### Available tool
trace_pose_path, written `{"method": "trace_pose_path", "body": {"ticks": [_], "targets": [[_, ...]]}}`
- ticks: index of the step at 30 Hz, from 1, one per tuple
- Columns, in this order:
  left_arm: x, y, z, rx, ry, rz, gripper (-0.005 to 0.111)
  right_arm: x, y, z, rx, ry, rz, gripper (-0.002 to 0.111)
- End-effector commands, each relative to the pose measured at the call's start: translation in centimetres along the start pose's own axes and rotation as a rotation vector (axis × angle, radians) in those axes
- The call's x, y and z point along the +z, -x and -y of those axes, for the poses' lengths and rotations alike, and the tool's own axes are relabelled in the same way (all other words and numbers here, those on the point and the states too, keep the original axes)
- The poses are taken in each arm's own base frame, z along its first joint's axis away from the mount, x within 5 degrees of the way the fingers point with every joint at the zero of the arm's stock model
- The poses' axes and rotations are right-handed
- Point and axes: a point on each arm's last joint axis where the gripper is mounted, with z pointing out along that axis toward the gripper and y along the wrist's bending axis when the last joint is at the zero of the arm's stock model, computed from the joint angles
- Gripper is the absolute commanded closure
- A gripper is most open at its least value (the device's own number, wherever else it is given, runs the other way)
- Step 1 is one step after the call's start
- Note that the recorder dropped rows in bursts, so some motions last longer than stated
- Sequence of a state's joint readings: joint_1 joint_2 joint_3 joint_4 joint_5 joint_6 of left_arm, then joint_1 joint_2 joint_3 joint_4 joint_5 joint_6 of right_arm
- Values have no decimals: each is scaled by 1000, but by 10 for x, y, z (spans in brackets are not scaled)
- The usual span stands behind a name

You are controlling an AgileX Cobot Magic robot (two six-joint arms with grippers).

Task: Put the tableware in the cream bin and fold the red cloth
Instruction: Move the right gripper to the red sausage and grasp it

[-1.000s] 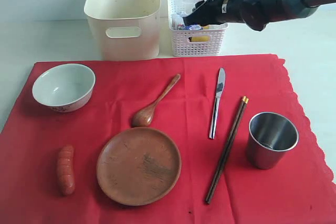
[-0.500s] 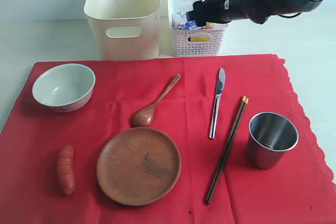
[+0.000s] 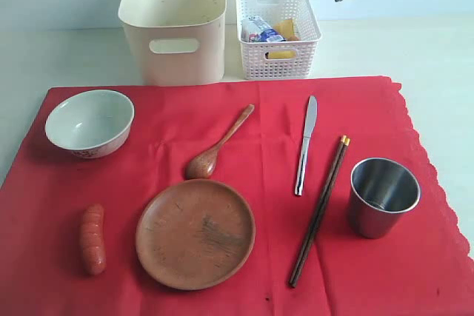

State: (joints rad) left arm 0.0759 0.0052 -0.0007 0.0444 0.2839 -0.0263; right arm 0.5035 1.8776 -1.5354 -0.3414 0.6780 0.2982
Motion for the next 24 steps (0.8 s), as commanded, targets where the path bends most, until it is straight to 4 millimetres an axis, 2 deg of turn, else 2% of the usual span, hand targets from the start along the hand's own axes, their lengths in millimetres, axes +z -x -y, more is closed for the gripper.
{"method": "trace_pose_path", "body": {"ticks": [1,8,11,19,24], "targets": [[0,1,0,-11,-7,13,106,-23,0,-30,-68,47,-8,105],[0,1,0,-11,-7,13,106,-46,-11,-105,-229,164,8,108],[0,1,0,-11,-7,13,106,-55,-17,-127,-277,199,16,108],[0,1,0,-11,-7,13,106,-70,-32,-163,-353,253,-3,108],[0,1,0,-11,-7,13,106,-63,-40,-174,-373,282,-35,108]]}}
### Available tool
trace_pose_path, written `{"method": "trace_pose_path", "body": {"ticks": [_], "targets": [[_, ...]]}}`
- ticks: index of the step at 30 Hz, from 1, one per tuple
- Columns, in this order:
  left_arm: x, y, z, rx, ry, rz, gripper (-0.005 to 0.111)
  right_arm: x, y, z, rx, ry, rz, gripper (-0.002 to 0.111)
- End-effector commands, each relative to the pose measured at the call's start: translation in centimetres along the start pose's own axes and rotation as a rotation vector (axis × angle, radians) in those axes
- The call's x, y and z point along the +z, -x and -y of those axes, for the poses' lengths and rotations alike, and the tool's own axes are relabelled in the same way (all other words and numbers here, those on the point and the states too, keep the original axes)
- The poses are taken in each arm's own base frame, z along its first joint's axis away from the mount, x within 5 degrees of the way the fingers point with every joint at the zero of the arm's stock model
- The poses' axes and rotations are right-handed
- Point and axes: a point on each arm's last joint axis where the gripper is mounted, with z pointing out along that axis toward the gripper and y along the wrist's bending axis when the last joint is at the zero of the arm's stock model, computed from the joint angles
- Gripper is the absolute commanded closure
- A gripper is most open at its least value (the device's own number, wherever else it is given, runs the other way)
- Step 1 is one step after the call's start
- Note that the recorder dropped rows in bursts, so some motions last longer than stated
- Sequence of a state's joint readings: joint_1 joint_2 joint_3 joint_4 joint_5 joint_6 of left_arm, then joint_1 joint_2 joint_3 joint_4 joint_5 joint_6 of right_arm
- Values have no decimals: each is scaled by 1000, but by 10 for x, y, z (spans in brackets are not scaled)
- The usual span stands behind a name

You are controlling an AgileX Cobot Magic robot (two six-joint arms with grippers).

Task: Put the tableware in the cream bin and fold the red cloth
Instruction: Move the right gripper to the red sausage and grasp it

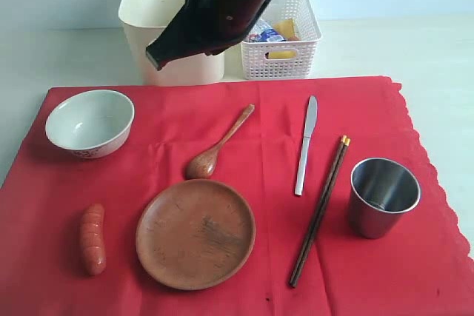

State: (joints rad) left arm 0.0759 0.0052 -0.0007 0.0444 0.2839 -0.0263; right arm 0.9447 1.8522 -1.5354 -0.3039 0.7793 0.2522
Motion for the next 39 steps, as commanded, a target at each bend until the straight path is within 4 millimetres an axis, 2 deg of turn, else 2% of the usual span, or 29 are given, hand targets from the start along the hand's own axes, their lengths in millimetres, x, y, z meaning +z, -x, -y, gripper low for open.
{"method": "trace_pose_path", "body": {"ticks": [1,8,13,16,20,26,28,35,39], "targets": [[0,1,0,-11,-7,13,106,9,-3,-8,-9,28,-32,108],[0,1,0,-11,-7,13,106,42,-16,-14,-11,24,-134,108],[0,1,0,-11,-7,13,106,69,-26,-20,48,11,-192,108],[0,1,0,-11,-7,13,106,82,-32,-22,41,8,-225,103],[0,1,0,-11,-7,13,106,92,-37,-26,56,22,-247,90],[0,1,0,-11,-7,13,106,92,-37,-35,153,112,-257,69],[0,1,0,-11,-7,13,106,88,-35,-39,131,166,-248,64],[0,1,0,-11,-7,13,106,79,-31,-57,125,377,-232,63],[0,1,0,-11,-7,13,106,74,-31,-77,33,477,-209,63]]}}
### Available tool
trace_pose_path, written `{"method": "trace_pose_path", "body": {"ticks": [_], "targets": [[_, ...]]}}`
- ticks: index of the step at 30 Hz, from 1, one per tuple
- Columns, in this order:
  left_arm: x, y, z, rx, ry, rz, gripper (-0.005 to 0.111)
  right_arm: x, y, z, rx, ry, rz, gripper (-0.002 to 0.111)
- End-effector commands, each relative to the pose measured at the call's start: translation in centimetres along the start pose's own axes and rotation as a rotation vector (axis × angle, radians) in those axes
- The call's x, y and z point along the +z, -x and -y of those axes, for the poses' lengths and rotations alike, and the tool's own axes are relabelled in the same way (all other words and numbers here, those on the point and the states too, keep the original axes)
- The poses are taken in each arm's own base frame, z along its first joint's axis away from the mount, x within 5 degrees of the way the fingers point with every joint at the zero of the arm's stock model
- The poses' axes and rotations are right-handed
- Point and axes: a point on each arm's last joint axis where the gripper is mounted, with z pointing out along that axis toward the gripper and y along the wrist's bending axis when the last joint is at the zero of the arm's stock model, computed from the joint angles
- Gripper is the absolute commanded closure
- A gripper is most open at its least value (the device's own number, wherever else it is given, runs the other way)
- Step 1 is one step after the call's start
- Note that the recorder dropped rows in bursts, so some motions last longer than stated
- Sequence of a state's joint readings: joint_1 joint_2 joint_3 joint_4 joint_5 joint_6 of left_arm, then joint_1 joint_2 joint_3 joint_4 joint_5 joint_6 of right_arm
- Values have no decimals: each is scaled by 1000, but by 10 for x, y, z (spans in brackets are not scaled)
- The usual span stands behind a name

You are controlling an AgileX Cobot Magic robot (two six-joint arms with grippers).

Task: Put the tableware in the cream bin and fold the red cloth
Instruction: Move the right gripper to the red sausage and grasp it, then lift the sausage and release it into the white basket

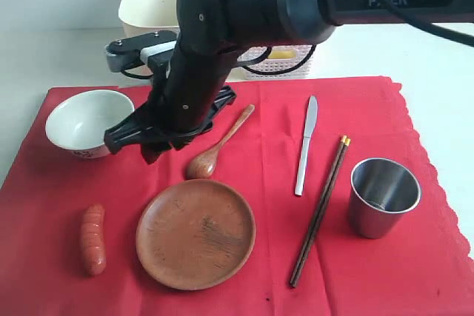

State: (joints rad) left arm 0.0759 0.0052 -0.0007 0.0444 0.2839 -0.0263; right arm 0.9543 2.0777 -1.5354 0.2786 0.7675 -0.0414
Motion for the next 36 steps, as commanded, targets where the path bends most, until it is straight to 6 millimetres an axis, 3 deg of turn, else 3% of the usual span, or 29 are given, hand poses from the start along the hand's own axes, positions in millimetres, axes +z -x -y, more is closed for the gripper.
{"method": "trace_pose_path", "body": {"ticks": [1,9,16,19,26,32,36], "targets": [[0,1,0,-11,-7,13,106,-1,0,-27,-130,86,24,63],[0,1,0,-11,-7,13,106,12,-11,-75,-318,37,74,63],[0,1,0,-11,-7,13,106,43,-20,-92,-344,-29,93,63],[0,1,0,-11,-7,13,106,55,-23,-94,-354,-29,89,60],[0,1,0,-11,-7,13,106,73,-28,-93,-363,-37,73,38],[0,1,0,-11,-7,13,106,90,-32,-89,-371,-42,60,37],[0,1,0,-11,-7,13,106,90,-32,-89,-395,-43,57,39]]}}
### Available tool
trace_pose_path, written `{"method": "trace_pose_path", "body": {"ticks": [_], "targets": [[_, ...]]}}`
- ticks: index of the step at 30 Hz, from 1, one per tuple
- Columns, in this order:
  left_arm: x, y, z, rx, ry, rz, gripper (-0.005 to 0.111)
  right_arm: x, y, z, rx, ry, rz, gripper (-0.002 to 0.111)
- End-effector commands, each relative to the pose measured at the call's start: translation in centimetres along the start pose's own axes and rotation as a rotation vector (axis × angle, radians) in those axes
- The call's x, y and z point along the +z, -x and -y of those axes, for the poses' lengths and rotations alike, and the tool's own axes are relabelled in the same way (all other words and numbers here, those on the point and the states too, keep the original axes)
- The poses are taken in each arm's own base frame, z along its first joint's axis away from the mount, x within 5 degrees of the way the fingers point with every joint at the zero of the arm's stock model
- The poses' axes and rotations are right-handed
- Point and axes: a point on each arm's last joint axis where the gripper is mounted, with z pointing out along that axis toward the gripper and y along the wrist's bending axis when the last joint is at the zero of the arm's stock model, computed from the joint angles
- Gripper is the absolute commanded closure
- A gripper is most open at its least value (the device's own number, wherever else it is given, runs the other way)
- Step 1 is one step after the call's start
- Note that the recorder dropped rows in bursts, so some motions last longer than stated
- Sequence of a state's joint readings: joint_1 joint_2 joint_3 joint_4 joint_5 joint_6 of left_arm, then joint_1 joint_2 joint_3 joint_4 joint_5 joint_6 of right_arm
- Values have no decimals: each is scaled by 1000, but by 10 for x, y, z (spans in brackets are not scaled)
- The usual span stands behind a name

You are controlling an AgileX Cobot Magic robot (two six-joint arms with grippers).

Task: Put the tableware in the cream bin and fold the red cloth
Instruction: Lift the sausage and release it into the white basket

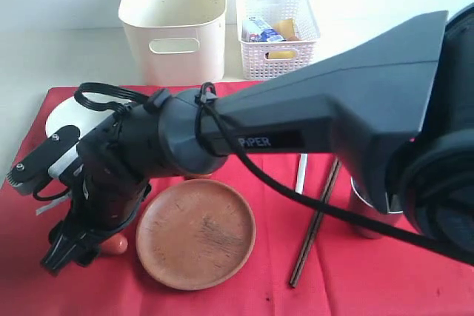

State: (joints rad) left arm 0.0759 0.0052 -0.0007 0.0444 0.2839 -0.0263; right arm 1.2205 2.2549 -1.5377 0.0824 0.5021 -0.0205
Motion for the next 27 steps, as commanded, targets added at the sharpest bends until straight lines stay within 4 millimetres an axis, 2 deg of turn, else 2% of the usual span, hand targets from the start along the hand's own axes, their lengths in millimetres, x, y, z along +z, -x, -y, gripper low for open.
{"method": "trace_pose_path", "body": {"ticks": [1,5,8,14,19,27], "targets": [[0,1,0,-11,-7,13,106,0,1,0,-49,-2,7,41],[0,1,0,-11,-7,13,106,-6,4,-1,-70,-2,19,59],[0,1,0,-11,-7,13,106,-14,8,-1,-69,-1,39,77],[0,1,0,-11,-7,13,106,-37,14,-2,-78,-2,47,106],[0,1,0,-11,-7,13,106,-56,16,-2,-107,-19,33,108],[0,1,0,-11,-7,13,106,-86,27,0,-138,-54,106,108]]}}
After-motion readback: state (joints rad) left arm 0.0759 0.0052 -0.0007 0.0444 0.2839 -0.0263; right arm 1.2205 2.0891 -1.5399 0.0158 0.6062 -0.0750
